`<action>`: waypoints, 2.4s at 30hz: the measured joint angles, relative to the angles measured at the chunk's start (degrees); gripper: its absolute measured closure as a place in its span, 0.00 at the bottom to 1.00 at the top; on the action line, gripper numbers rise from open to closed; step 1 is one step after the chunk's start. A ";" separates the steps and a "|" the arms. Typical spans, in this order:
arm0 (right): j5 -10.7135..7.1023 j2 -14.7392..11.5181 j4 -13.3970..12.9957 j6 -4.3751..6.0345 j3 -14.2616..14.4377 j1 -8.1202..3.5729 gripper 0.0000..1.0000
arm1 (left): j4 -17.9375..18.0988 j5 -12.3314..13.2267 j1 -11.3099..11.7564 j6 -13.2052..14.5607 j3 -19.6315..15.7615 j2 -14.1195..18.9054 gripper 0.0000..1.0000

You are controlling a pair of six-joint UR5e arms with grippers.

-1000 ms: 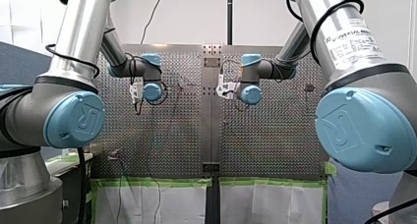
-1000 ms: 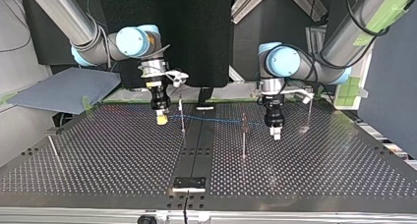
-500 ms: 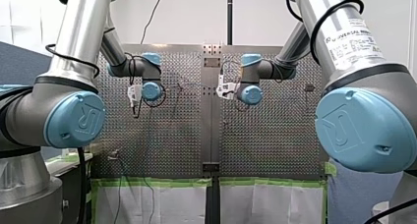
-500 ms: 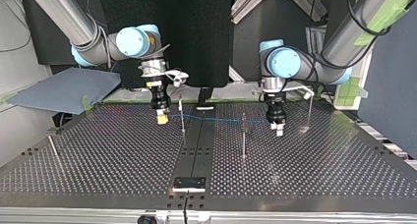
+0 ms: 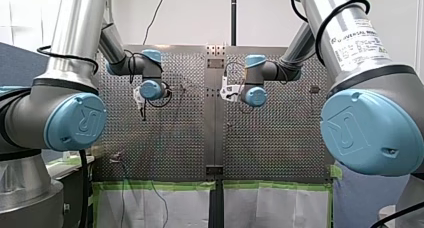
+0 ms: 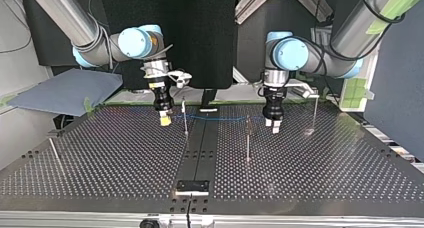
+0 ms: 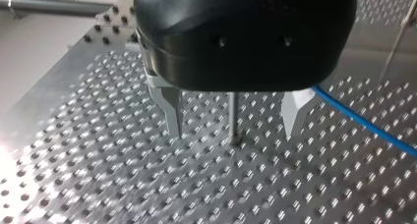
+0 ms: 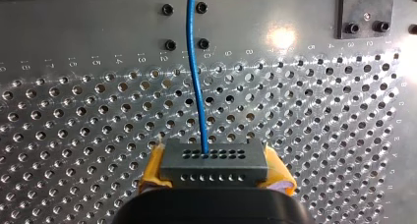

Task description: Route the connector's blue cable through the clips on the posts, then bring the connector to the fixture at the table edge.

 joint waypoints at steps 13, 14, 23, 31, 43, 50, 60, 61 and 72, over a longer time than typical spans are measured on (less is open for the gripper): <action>0.00 0.00 0.44 0.00 0.01 0.12 1.00 | -0.82 7.08 -1.08 0.16 -1.26 2.49 0.00; 0.00 0.00 0.50 0.00 0.01 0.14 1.00 | -0.87 7.55 -1.10 0.09 -1.26 2.81 0.00; 0.00 0.00 0.73 -0.02 0.01 0.33 1.00 | -2.96 9.08 -1.34 1.04 -1.28 3.89 0.00; 0.00 0.00 1.11 -0.04 0.00 0.36 1.00 | -4.95 7.81 -1.37 2.31 -1.28 3.93 0.00; 0.00 0.00 1.21 -0.03 0.00 0.38 1.00 | -5.24 8.07 -1.94 2.95 -1.96 5.34 0.00; 0.01 0.00 1.14 -0.06 -0.01 0.43 1.00 | -3.91 8.13 -2.16 1.91 -2.77 6.35 0.00; 0.01 0.00 1.21 -0.02 -0.01 0.44 1.00 | -3.99 7.92 -2.52 1.46 -3.23 6.40 0.00; 0.01 0.00 1.20 -0.02 -0.02 0.44 1.00 | -4.00 7.90 -2.55 1.46 -3.38 6.40 0.00; 0.01 0.00 1.37 -0.01 0.00 0.49 1.00 | -3.83 7.74 -2.66 1.46 -4.41 6.40 0.00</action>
